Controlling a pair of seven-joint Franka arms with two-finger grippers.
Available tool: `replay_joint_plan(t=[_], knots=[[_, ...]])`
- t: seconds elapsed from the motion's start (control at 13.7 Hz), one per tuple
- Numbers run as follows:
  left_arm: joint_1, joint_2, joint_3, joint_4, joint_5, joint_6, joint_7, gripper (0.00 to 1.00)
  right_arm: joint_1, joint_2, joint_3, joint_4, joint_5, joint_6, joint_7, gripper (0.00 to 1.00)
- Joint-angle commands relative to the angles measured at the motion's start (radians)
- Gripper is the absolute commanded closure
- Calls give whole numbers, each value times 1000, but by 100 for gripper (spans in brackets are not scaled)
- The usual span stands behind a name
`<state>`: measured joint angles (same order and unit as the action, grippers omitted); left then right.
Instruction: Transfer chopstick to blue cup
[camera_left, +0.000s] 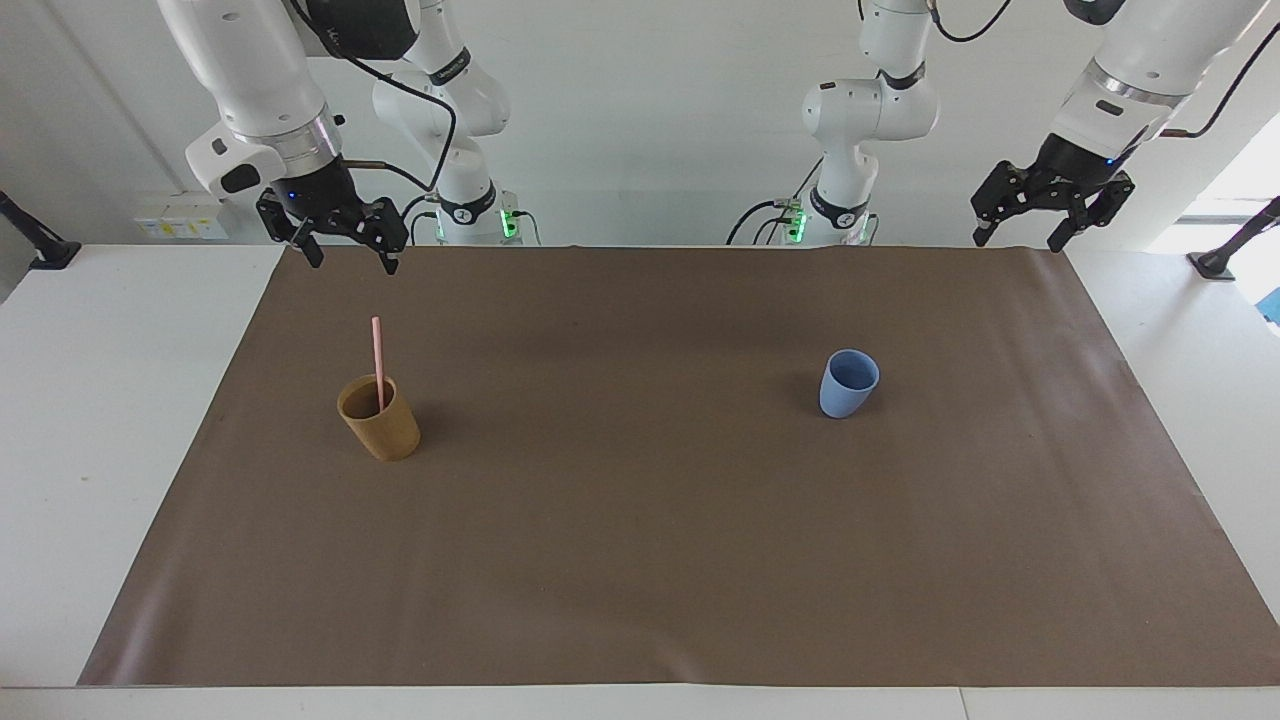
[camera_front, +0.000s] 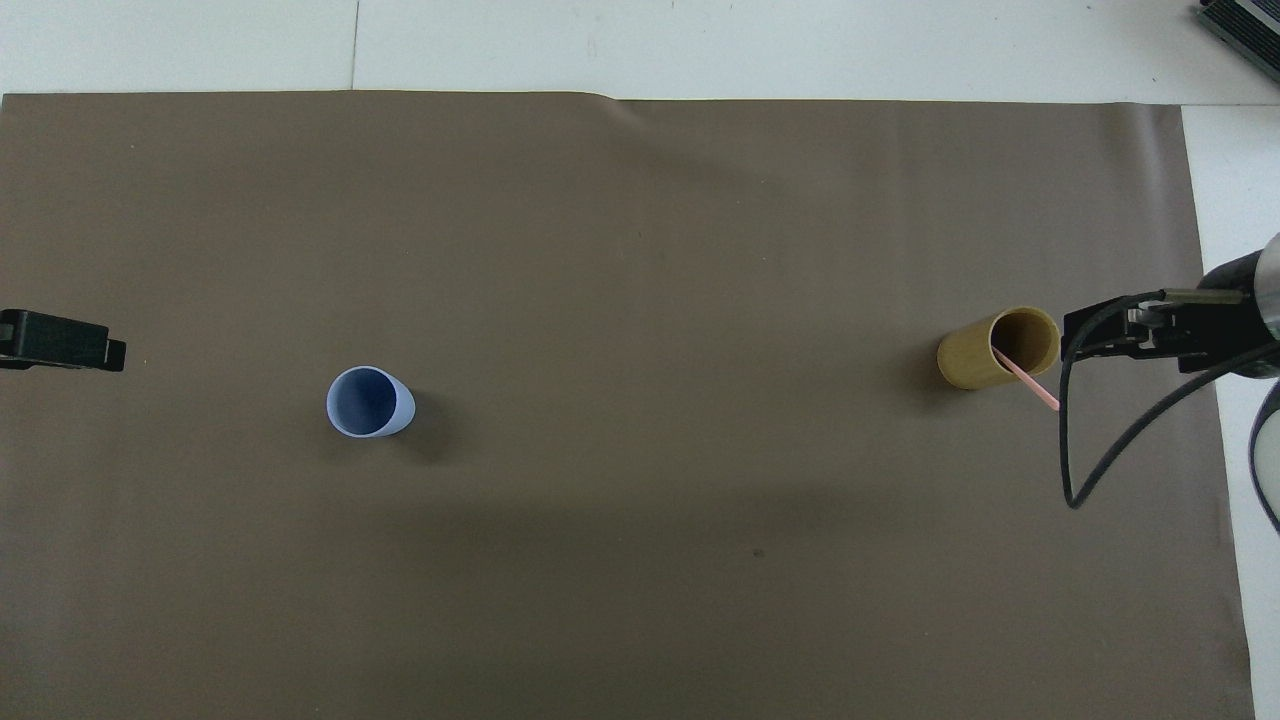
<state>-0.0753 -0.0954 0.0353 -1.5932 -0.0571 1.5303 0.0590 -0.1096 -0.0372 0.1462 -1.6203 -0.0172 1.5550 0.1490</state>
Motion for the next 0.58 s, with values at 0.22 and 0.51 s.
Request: replay_joint_plan(t=[0.22,0.51], knots=[[-12,-47,9,-56,31,-13,-10,0,-13,3,4,4,26,11,-8,0],[-12,-49,6,-54,31,-28,-11,0,-13,2,3,4,26,11,-6,0]])
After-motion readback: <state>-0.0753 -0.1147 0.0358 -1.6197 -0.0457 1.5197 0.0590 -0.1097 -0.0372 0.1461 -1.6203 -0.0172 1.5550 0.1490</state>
